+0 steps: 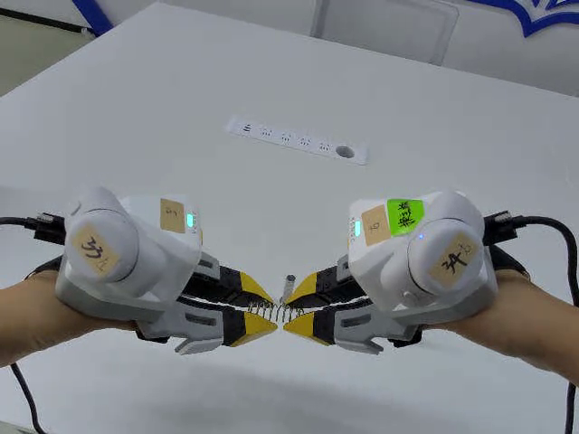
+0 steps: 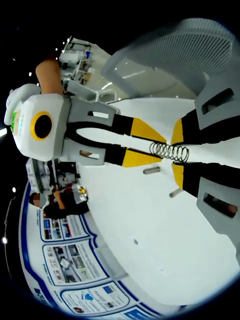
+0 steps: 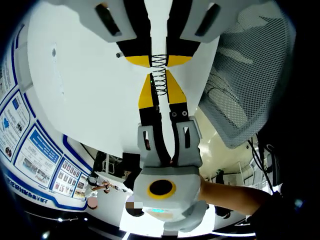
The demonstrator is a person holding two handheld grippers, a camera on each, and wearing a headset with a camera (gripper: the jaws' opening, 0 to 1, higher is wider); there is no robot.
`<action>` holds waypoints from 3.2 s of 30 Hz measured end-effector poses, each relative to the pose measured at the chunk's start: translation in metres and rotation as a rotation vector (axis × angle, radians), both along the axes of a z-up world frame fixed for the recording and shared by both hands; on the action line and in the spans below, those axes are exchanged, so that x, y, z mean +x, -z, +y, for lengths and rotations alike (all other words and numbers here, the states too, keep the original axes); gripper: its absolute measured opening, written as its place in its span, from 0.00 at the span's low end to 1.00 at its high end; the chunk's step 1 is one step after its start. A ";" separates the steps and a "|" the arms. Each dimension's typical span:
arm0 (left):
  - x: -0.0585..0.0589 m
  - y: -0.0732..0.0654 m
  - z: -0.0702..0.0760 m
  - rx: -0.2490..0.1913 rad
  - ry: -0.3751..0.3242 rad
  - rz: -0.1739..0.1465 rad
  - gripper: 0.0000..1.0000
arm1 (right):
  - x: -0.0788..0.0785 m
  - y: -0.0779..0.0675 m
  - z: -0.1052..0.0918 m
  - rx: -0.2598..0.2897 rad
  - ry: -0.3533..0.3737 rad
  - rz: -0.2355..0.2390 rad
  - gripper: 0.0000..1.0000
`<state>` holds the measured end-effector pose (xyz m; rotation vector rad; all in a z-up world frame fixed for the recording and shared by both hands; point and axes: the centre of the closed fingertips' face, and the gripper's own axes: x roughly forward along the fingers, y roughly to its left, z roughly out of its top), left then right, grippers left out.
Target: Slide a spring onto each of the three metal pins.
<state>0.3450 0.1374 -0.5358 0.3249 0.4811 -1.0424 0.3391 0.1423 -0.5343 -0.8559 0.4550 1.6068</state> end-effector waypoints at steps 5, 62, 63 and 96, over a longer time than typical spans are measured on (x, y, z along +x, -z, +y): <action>-0.002 -0.003 -0.002 0.000 0.025 -0.020 0.10 | -0.001 -0.002 -0.001 0.003 -0.009 -0.014 0.11; -0.005 -0.004 -0.008 0.007 0.038 -0.050 0.10 | -0.019 -0.049 0.026 0.262 -0.018 0.152 0.11; -0.005 -0.004 -0.008 0.007 0.039 -0.048 0.10 | -0.020 -0.049 0.027 0.261 -0.018 0.150 0.11; 0.012 -0.013 0.020 -0.106 -0.134 -0.029 0.50 | 0.068 -0.068 0.021 0.326 0.222 0.091 0.11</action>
